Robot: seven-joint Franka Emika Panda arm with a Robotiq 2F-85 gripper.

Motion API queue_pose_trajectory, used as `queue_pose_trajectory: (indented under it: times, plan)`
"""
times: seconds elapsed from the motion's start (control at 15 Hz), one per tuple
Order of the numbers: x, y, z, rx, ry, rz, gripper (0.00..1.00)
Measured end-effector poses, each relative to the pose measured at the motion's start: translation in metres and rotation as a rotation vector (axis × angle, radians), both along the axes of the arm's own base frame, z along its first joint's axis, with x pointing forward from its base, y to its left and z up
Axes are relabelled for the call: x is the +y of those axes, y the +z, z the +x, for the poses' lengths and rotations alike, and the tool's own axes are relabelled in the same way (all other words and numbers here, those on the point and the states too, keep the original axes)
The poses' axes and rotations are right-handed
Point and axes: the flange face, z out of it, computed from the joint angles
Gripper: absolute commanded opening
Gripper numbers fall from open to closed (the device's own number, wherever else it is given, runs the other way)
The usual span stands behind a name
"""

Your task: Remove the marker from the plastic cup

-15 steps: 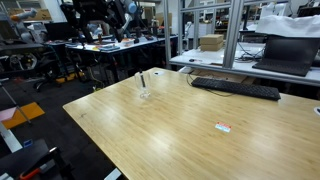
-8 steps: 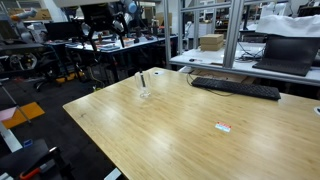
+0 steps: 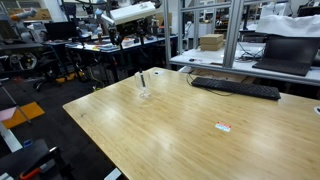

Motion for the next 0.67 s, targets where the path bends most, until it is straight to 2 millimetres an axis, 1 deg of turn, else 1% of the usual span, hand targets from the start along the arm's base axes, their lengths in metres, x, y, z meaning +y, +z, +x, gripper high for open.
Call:
queue_pose_trajectory:
  times: [0.27, 0.53, 0.67]
  plan:
    - [0.012, -0.014, 0.032, -0.021, 0.070, 0.071, 1.00]
    - [0.020, -0.047, 0.057, 0.011, 0.092, 0.090, 1.00]
    - [0.019, -0.065, 0.066, 0.039, 0.092, 0.069, 1.00]
